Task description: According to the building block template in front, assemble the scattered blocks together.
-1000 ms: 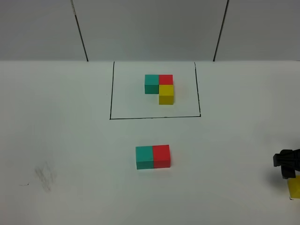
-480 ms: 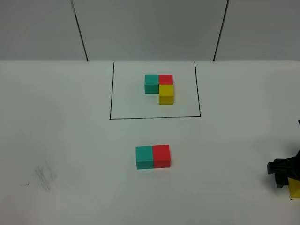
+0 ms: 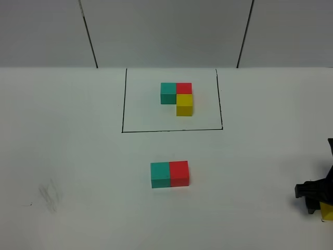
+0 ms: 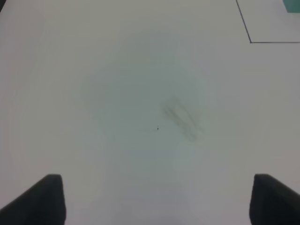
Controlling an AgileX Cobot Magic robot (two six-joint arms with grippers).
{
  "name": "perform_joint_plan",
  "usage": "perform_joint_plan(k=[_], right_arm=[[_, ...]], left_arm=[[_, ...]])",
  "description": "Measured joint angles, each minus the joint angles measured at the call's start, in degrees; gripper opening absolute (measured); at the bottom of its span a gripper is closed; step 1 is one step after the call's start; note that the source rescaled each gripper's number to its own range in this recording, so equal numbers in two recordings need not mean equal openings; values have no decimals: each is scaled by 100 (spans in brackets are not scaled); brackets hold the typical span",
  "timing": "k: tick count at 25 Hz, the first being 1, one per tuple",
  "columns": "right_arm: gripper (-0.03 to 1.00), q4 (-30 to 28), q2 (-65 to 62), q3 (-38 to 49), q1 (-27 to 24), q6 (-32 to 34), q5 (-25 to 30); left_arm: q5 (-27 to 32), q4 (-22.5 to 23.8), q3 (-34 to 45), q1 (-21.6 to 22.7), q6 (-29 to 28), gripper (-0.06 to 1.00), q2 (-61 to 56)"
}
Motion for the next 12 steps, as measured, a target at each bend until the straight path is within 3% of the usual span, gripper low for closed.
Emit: perform_joint_plan(k=[4, 12], right_arm=[[4, 8, 0, 0, 0, 0, 0], [5, -56, -165, 0, 0, 0, -77]], left_arm=[[0, 0, 0, 0, 0, 81, 0], [0, 0, 0, 0, 0, 81, 0]])
